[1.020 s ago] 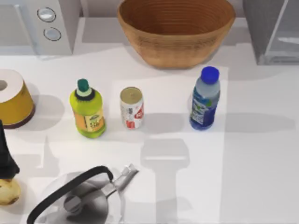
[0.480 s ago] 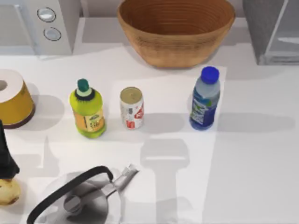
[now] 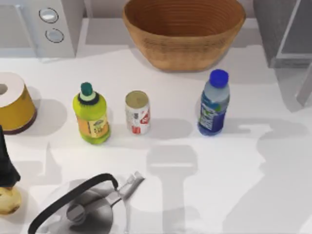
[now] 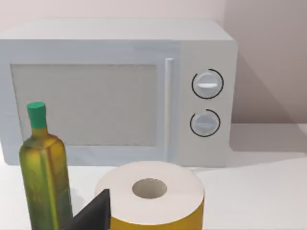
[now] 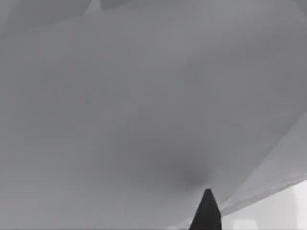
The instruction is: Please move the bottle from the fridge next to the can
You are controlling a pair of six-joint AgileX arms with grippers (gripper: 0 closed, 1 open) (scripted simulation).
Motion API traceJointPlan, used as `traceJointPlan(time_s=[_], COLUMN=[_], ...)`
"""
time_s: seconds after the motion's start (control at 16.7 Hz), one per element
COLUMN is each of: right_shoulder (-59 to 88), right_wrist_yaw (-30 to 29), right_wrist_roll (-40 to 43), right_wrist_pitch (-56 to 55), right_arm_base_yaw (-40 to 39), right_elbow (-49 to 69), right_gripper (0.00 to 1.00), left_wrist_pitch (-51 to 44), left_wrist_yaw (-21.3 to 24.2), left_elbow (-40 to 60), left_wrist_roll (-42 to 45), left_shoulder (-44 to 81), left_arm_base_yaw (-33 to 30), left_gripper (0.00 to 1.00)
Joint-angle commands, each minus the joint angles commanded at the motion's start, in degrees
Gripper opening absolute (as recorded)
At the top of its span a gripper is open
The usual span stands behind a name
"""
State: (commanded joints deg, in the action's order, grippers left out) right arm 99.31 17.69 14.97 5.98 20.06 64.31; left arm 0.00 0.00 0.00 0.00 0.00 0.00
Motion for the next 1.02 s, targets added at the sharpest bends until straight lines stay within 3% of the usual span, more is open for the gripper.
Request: traceJointPlan(time_s=[0.18,0.36,0.72,1.02], right_shoulder=[-3.7,-6.3,-6.1,1.9], right_wrist_yaw=[-9.2,-14.6,-15.7,-15.8], right_wrist_roll=[-7.9,-13.3,-13.9,-13.8], right_wrist_pitch=[-5.5,-8.9,-9.1,-7.2], right_arm_base_yaw=[-11.5,-17.5,-17.7,-17.8], right_elbow=[-2.0,-6.3,-7.4,1.7], right_gripper=[1.0,1.0,1.0,1.0], left_wrist_pitch=[0.0,0.0,0.0,0.0], left_wrist_yaw=[0.0,0.0,0.0,0.0], left_elbow=[0.0,0.0,0.0,0.0], left_wrist_roll=[0.0,0.0,0.0,0.0], left_shoulder=[0.0,0.0,0.0,0.0], left_arm_base_yaw=[0.0,0.0,0.0,0.0], left_gripper=[1.0,1.0,1.0,1.0])
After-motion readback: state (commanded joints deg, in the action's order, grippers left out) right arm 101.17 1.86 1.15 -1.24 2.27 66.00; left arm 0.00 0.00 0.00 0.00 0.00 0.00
